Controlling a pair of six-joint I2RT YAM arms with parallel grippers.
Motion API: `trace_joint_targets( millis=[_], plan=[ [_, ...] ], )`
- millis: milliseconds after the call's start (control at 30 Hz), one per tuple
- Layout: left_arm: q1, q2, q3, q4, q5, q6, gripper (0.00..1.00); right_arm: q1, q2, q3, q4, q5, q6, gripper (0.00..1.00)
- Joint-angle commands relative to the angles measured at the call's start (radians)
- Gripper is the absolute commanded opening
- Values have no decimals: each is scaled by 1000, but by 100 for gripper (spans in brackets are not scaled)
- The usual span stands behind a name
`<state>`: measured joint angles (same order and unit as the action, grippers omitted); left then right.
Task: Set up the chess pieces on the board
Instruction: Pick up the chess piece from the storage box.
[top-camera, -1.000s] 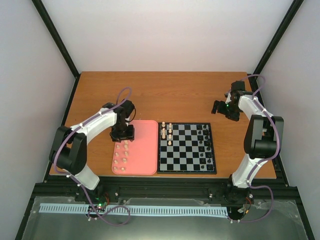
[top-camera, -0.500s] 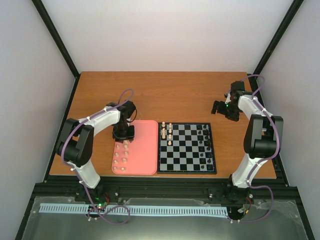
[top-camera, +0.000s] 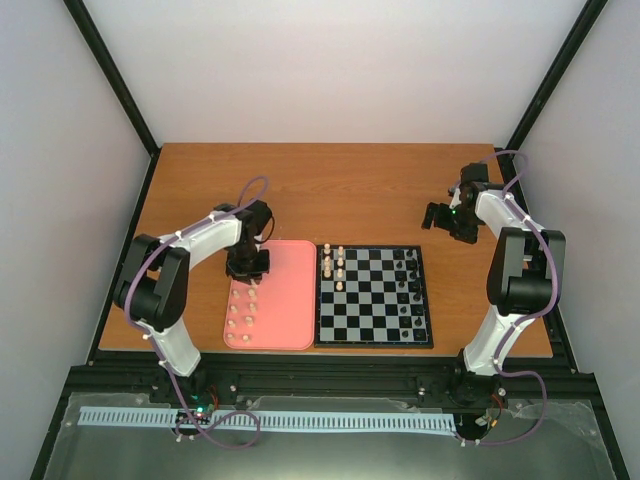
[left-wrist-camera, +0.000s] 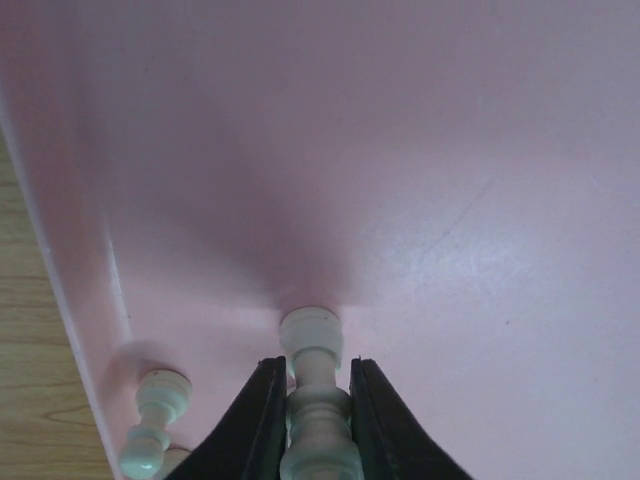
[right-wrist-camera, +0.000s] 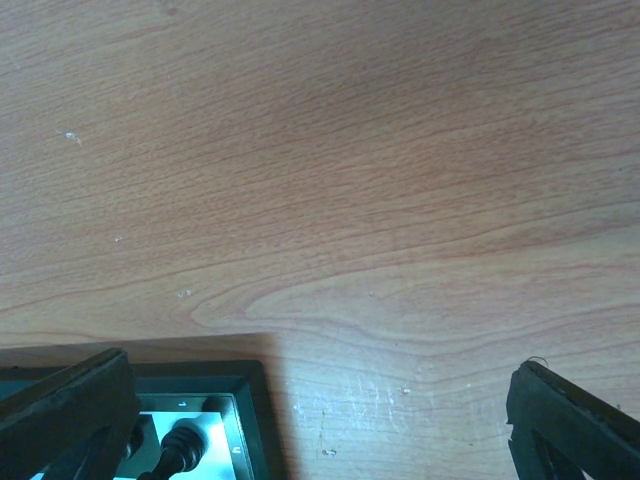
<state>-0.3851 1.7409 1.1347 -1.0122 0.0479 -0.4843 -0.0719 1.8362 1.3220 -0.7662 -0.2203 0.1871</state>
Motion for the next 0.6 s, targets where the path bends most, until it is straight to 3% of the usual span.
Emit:
trace_joint_targets(
  millis=[0, 100, 333, 567],
  plan=[
    [12, 19, 40, -5, -14, 8, 8, 6, 5, 20, 8, 0, -6, 100],
    [12, 21, 50, -15, -16, 14, 1, 6, 2, 20, 8, 1, -6, 100],
    [-3, -57, 151, -107, 30, 27, 1, 6, -3, 19, 8, 0, -6, 100],
    [-197, -88, 253, -164, 115, 8, 1, 6, -3, 19, 10, 1, -4, 100]
  ],
)
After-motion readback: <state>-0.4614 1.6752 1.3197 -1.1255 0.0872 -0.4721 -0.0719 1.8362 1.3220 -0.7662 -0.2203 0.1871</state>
